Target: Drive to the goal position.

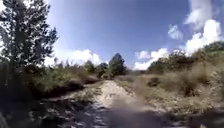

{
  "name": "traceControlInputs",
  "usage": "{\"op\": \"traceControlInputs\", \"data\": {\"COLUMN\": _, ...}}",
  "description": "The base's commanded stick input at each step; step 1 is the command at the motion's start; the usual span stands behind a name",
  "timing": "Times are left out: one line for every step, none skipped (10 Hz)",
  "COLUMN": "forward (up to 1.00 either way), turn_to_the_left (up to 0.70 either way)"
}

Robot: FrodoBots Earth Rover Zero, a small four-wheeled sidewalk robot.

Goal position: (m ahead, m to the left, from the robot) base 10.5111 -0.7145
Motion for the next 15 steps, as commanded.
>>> {"op": "traceControlInputs", "data": {"forward": 0.45, "turn_to_the_left": 0.00}}
{"op": "traceControlInputs", "data": {"forward": 0.45, "turn_to_the_left": 0.00}}
{"op": "traceControlInputs", "data": {"forward": 0.45, "turn_to_the_left": 0.00}}
{"op": "traceControlInputs", "data": {"forward": 0.45, "turn_to_the_left": 0.00}}
{"op": "traceControlInputs", "data": {"forward": 0.45, "turn_to_the_left": 0.00}}
{"op": "traceControlInputs", "data": {"forward": 0.45, "turn_to_the_left": 0.00}}
{"op": "traceControlInputs", "data": {"forward": 0.45, "turn_to_the_left": 0.00}}
{"op": "traceControlInputs", "data": {"forward": 0.45, "turn_to_the_left": 0.00}}
{"op": "traceControlInputs", "data": {"forward": 0.45, "turn_to_the_left": 0.00}}
{"op": "traceControlInputs", "data": {"forward": 0.45, "turn_to_the_left": 0.00}}
{"op": "traceControlInputs", "data": {"forward": 0.45, "turn_to_the_left": 0.00}}
{"op": "traceControlInputs", "data": {"forward": 0.45, "turn_to_the_left": 0.00}}
{"op": "traceControlInputs", "data": {"forward": 0.45, "turn_to_the_left": 0.00}}
{"op": "traceControlInputs", "data": {"forward": 0.45, "turn_to_the_left": 0.00}}
{"op": "traceControlInputs", "data": {"forward": 0.45, "turn_to_the_left": 0.00}}
